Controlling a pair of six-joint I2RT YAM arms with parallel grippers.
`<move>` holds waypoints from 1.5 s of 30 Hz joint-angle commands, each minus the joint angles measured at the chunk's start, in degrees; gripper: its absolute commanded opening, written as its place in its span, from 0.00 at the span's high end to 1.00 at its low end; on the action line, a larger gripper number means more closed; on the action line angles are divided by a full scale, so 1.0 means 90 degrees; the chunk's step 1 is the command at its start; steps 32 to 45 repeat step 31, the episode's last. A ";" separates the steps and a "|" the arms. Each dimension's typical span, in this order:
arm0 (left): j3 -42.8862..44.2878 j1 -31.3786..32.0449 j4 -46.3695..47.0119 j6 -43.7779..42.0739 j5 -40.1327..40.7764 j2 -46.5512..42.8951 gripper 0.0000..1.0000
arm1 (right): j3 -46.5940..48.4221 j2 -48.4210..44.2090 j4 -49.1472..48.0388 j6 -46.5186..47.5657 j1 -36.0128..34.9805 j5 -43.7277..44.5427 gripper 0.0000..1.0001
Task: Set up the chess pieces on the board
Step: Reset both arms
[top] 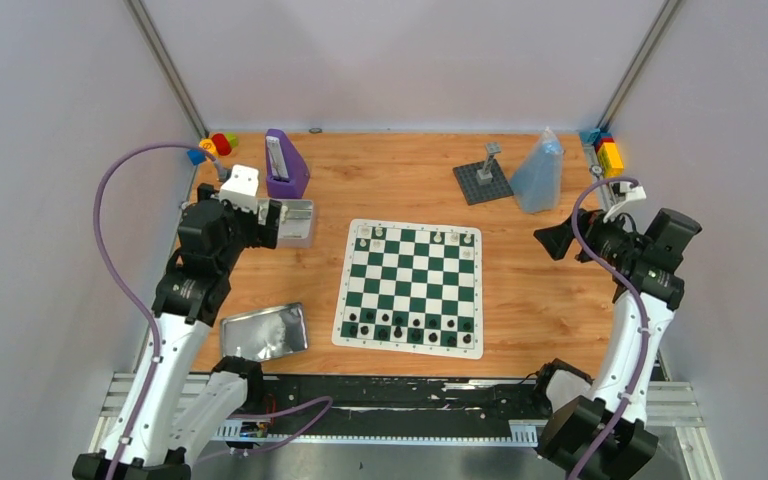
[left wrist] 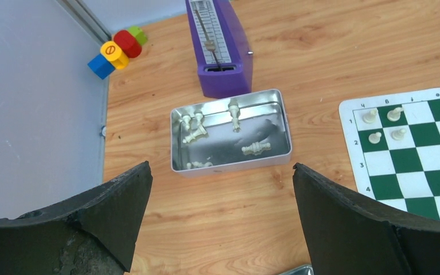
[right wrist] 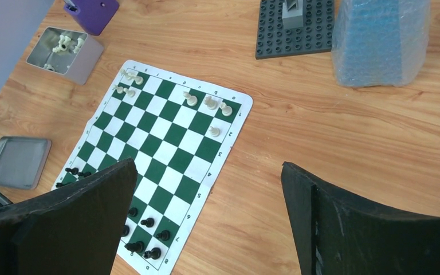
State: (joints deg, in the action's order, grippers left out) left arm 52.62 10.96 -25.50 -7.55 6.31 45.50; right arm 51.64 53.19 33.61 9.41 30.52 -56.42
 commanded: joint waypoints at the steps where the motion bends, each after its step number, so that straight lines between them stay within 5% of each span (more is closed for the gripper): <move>1: -0.0245 -0.0041 0.0355 0.0007 0.0076 -0.0382 0.00 | -0.0082 -0.0279 -0.0104 0.0239 0.0016 0.0121 0.00; 13: -0.1028 -0.0271 0.0846 -0.0341 -0.0064 -0.0699 0.00 | -0.0285 -0.0747 -0.0194 0.0548 0.0013 0.0401 0.00; 45: -0.1093 -0.0280 0.0814 -0.0438 -0.0348 -0.0575 0.00 | -0.0357 -0.0754 -0.0245 0.0615 0.0011 0.0336 0.00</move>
